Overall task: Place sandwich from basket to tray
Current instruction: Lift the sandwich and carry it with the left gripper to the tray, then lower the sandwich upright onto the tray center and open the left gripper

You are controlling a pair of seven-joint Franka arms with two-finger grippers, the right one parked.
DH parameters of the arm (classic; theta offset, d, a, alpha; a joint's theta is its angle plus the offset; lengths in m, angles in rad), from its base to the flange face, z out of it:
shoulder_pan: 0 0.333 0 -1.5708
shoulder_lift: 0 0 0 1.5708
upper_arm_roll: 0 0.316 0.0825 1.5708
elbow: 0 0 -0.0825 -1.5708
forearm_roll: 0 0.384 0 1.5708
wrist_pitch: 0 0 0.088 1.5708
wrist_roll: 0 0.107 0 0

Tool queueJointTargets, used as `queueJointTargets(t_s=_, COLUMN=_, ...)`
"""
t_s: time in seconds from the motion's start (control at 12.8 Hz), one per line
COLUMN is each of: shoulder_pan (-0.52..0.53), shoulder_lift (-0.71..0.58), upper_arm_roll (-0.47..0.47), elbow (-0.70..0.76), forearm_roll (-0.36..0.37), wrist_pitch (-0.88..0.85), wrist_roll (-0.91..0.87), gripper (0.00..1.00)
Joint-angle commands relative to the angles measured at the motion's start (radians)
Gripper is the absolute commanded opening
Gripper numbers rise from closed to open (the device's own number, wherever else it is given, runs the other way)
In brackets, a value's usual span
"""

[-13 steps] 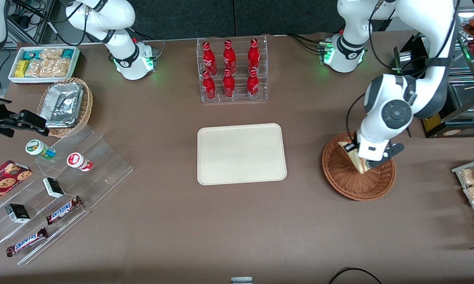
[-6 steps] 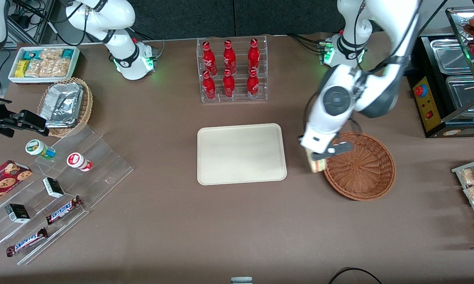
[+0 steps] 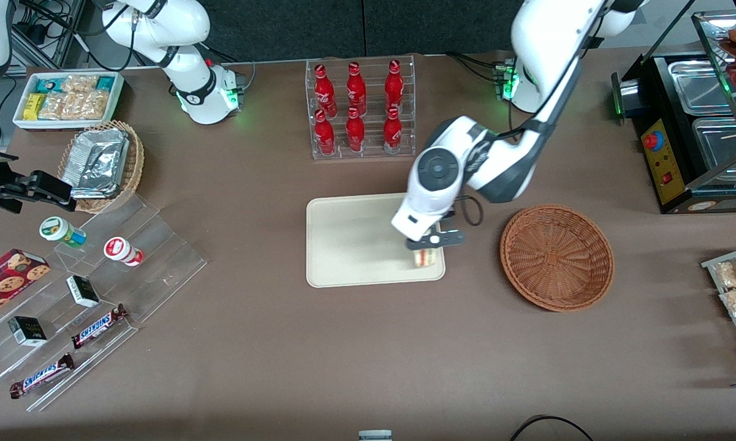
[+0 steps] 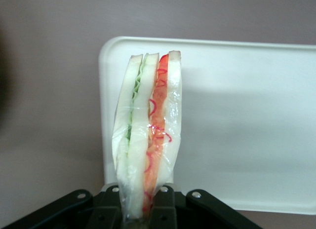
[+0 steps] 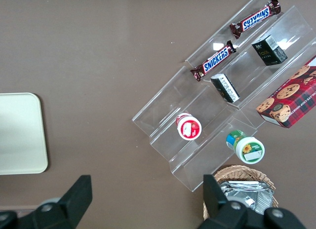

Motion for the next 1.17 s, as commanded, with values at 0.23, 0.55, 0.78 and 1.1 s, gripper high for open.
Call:
queueJointTargets(t_s=0.23, shoulder_pan=-0.12, shoulder_lift=0.186, upper_arm_roll=0.011, elbow=0.201, forearm_roll=-0.005, wrist_pitch=-0.011, wrist_roll=-0.007, gripper=0.0)
queueJointTargets(t_s=0.55, shoulder_pan=-0.14, shoulder_lift=0.241, upper_arm_roll=0.02, elbow=0.241, forearm_roll=0.008, wrist_pitch=0.008, wrist_roll=-0.074, gripper=0.0)
queueJointTargets(t_s=0.78, shoulder_pan=-0.14, shoulder_lift=0.243, upper_arm_roll=0.019, elbow=0.235, forearm_roll=0.054, wrist_pitch=0.008, wrist_roll=-0.122, gripper=0.0)
queueJointTargets(t_s=1.1, shoulder_pan=-0.154, shoulder_lift=0.255, upper_arm_roll=0.019, elbow=0.23, forearm_roll=0.064, wrist_pitch=0.032, wrist_roll=-0.122, gripper=0.0)
